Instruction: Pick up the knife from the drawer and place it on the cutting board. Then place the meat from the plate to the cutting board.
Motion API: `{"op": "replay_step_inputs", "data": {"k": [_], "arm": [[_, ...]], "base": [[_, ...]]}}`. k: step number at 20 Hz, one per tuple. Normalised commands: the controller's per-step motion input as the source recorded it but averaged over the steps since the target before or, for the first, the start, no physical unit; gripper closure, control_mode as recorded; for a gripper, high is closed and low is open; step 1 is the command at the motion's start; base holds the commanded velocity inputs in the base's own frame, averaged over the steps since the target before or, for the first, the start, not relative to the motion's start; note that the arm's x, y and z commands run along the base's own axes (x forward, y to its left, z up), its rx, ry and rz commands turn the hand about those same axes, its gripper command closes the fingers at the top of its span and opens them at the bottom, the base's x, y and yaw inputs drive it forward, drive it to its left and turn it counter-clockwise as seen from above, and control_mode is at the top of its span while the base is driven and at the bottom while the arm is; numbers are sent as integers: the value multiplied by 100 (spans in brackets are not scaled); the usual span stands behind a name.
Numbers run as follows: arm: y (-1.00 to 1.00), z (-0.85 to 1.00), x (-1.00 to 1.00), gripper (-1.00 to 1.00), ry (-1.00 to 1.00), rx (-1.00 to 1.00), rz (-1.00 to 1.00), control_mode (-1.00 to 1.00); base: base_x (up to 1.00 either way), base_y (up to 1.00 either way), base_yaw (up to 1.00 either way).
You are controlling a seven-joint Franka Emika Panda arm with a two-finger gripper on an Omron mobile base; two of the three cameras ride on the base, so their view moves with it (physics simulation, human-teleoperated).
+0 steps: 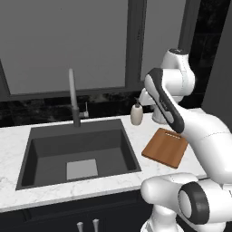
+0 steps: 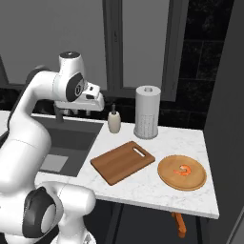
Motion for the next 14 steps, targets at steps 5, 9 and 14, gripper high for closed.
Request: {"op": "replay_step_inputs", "data": {"k": [5, 9, 14], "arm": [[-3, -10, -55, -100, -5, 0, -7, -100], [-91, -22, -75, -100, -9, 9, -13, -100], [-100, -57, -31, -100, 1, 17, -2, -100]], "base": [[0, 0, 0], [0, 0, 0], [0, 0, 0]]}}
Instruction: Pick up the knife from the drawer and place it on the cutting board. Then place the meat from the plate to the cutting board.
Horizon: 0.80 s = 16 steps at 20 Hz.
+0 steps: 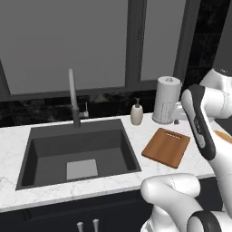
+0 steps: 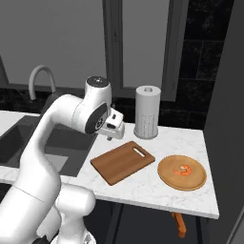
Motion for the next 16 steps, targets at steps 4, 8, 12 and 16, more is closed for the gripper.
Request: {"op": "replay_step_inputs", "data": {"k": [4, 8, 12, 16], "arm": [[-82, -100, -7, -100, 0, -11, 0, -100], [-100, -75, -7, -100, 7, -8, -1, -100], [-100, -84, -8, -100, 23, -3, -5, -100], [-93, -82, -27, -100, 25, -4, -8, -100]], "base": [[0, 0, 0], [0, 0, 0], [0, 0, 0], [0, 0, 0]]}}
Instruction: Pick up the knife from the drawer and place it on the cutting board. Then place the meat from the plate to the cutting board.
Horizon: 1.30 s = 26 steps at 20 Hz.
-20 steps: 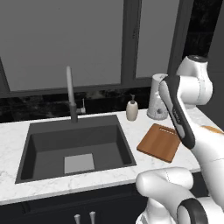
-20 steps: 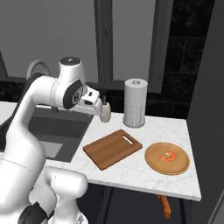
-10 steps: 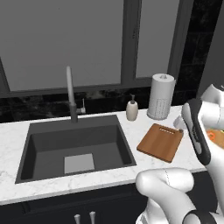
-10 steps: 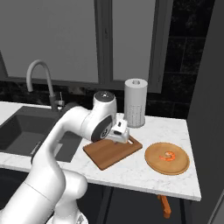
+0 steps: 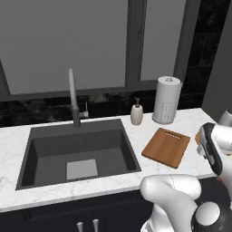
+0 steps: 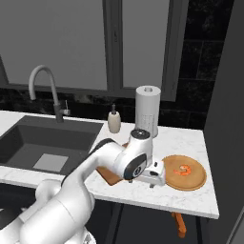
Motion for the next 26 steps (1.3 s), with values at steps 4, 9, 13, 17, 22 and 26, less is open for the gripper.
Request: {"op": "replay_step_inputs", "data": {"k": [4, 9, 13, 17, 22, 26], "arm": [[-64, -57, -46, -100, 22, -1, -13, -100], [-31, -32, -41, -100, 8, 0, -10, -100], [-13, -52, -14, -100, 2, 0, -1, -100], [-1, -64, 0, -100, 3, 0, 0, -100], [-4, -41, -10, -100, 6, 0, 0, -100], [-12, -31, -20, -100, 3, 0, -2, -100]], "base": [[0, 0, 0], [0, 0, 0], [0, 0, 0], [0, 0, 0], [0, 0, 0], [0, 0, 0]]}}
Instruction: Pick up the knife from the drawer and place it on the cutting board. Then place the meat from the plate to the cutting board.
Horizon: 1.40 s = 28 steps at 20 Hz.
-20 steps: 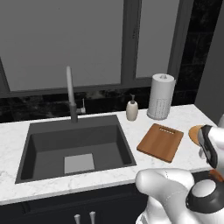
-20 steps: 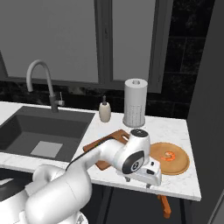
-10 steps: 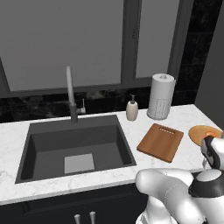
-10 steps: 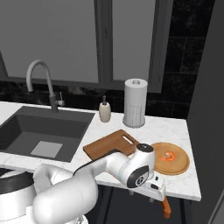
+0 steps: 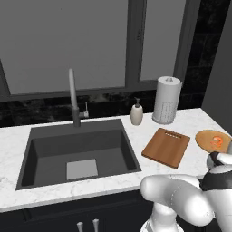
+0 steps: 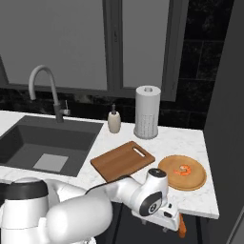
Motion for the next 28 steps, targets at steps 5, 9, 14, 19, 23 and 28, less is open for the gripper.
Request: {"op": "replay_step_inputs", "data": {"k": [5, 9, 14, 19, 23, 28], "arm": [[-15, -37, -12, -100, 6, 0, -1, -100], [-23, -35, -23, -100, 5, 1, 0, -100], [-35, -36, -33, -100, 1, 5, 0, -100], [-15, -42, -28, -100, 6, 3, 0, -100], [-9, -37, -36, -100, 10, 3, 0, -100], [-8, -11, -69, -100, 11, 4, 0, -100]], "base": [[0, 0, 0], [0, 0, 0], [0, 0, 0], [0, 0, 0], [0, 0, 0], [0, 0, 0]]}}
